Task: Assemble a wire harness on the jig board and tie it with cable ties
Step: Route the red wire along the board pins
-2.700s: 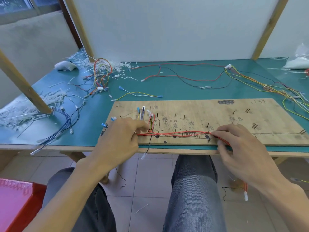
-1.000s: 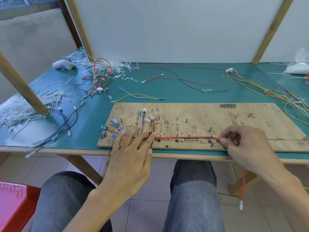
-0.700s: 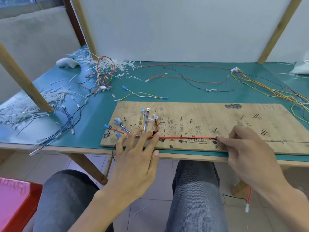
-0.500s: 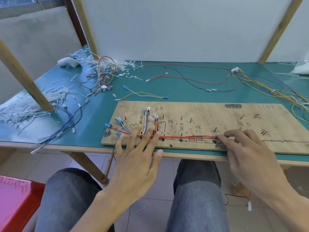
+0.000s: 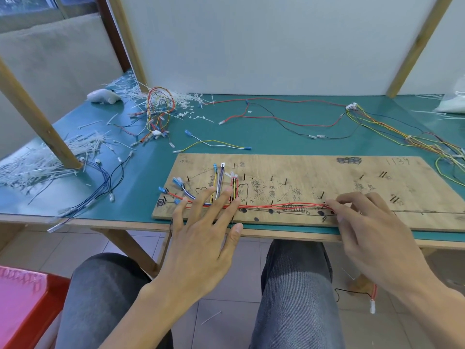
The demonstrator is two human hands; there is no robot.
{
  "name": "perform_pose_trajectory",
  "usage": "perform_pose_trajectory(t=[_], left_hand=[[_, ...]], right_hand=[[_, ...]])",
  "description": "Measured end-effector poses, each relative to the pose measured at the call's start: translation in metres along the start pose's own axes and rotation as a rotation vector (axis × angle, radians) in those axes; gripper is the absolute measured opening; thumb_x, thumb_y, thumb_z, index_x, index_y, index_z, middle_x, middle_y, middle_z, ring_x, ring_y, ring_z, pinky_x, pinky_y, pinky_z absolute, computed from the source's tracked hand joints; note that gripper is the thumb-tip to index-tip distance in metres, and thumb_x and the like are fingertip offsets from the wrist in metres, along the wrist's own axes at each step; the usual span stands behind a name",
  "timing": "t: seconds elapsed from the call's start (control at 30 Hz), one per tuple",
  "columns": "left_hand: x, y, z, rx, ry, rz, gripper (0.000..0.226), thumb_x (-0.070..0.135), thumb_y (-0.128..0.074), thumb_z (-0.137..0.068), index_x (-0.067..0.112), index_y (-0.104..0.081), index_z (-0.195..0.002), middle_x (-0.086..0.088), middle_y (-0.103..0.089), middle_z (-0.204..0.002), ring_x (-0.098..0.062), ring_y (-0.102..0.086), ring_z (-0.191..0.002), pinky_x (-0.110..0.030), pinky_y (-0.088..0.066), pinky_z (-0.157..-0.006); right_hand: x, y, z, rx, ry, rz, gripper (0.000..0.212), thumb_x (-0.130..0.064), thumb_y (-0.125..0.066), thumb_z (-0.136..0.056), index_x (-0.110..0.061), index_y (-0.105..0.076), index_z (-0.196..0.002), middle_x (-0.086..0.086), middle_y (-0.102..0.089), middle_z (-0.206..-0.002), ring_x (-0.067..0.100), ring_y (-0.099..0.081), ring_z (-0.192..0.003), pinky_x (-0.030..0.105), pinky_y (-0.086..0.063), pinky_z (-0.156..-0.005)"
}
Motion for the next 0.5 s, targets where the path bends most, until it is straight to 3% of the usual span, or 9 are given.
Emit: perform_pose_trajectory(t=[0.13,0.23,0.37,0.5], left_hand=[[-0.002,-0.001,0.001,0.006,0.001,-0.017,0.056,0.056,-0.014,-0.109,0.041,-0.032,-0.160,0.019,-0.029,-0.167,-0.014,-0.008,-0.159,-0.055,-0.010,-0.126],[-0.003,-0.002,0.003,0.018,-0.002,-0.047,0.054,0.054,-0.019,-0.110,0.039,-0.035,-0.159,0.017,-0.038,-0.163,-0.016,-0.015,-0.158,-0.056,-0.013,-0.125],[-0.005,-0.005,0.005,0.035,-0.005,-0.064,0.054,0.054,-0.021,-0.110,0.040,-0.031,-0.160,0.016,-0.039,-0.162,-0.019,-0.021,-0.156,-0.058,-0.020,-0.122],[-0.007,-0.009,0.005,0.037,-0.007,-0.078,0.054,0.055,-0.021,-0.109,0.041,-0.029,-0.161,0.015,-0.039,-0.162,-0.021,-0.023,-0.155,-0.060,-0.022,-0.121]], right_hand=[[0.006,0.003,-0.006,0.035,-0.060,-0.141,0.025,-0.022,-0.060,-0.100,-0.021,-0.075,-0.120,-0.010,-0.062,-0.102,0.020,-0.055,-0.099,0.040,-0.054,-0.063],[0.013,0.003,-0.012,0.031,-0.126,-0.220,0.015,-0.020,-0.069,-0.097,-0.023,-0.080,-0.106,-0.013,-0.063,-0.092,0.017,-0.056,-0.086,0.042,-0.053,-0.066],[0.018,0.001,-0.019,0.003,-0.181,-0.287,0.013,-0.015,-0.073,-0.093,-0.024,-0.082,-0.097,-0.017,-0.064,-0.084,0.012,-0.056,-0.073,0.041,-0.052,-0.067],[0.025,-0.005,-0.026,-0.019,-0.251,-0.340,0.017,-0.011,-0.073,-0.093,-0.026,-0.081,-0.091,-0.013,-0.061,-0.079,0.011,-0.056,-0.073,0.041,-0.050,-0.069]])
Point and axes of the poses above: each hand's wrist, its own z-axis away from the middle knuckle, its own y-axis out of the back of the hand, x = y × z, the point moved 8 cm from there along -z, towards the middle knuckle
